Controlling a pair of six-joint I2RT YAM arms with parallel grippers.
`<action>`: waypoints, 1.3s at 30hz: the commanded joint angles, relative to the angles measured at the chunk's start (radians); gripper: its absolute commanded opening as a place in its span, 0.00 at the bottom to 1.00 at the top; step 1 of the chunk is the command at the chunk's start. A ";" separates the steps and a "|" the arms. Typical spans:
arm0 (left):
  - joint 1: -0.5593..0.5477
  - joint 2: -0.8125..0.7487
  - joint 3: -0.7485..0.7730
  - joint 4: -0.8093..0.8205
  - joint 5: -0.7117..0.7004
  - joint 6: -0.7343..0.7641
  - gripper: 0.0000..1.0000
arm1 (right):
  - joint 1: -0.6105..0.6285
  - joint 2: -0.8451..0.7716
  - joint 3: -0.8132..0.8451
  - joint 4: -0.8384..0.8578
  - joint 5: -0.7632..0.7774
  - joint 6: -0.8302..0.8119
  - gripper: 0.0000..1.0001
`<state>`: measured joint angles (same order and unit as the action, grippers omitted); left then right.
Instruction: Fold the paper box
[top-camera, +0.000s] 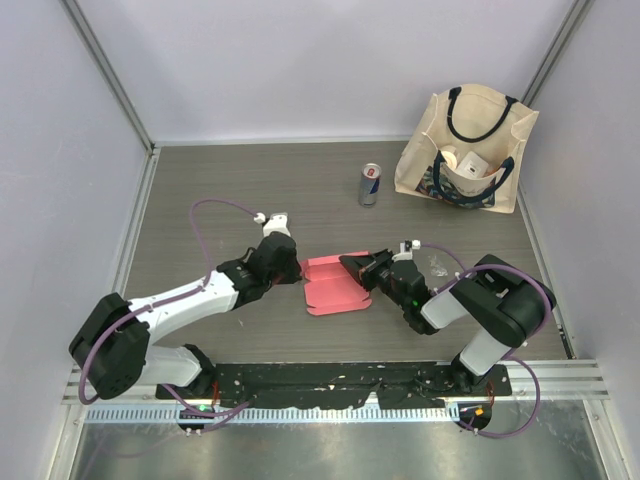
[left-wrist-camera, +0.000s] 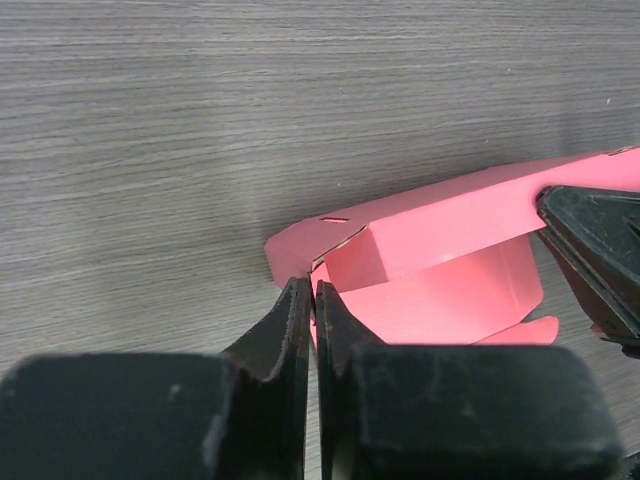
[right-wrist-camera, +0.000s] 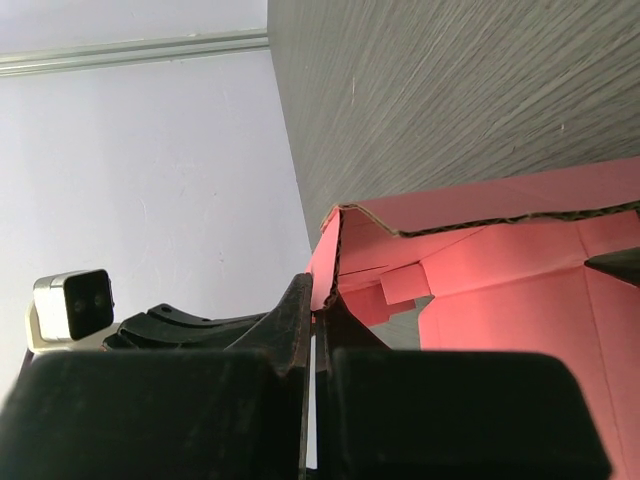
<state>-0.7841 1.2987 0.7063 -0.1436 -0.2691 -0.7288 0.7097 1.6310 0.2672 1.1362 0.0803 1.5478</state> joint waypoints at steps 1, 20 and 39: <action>0.002 0.005 0.038 0.010 0.048 -0.024 0.04 | 0.000 0.018 0.006 -0.001 -0.004 -0.023 0.02; 0.002 -0.039 0.015 0.134 0.206 -0.124 0.00 | 0.014 0.052 -0.019 0.034 -0.004 -0.035 0.02; 0.009 0.042 0.176 -0.024 0.102 -0.115 0.06 | 0.053 0.079 -0.010 0.048 0.024 -0.051 0.02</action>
<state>-0.7765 1.3277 0.8043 -0.2428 -0.1497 -0.8276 0.7338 1.6894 0.2596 1.2148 0.1303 1.5463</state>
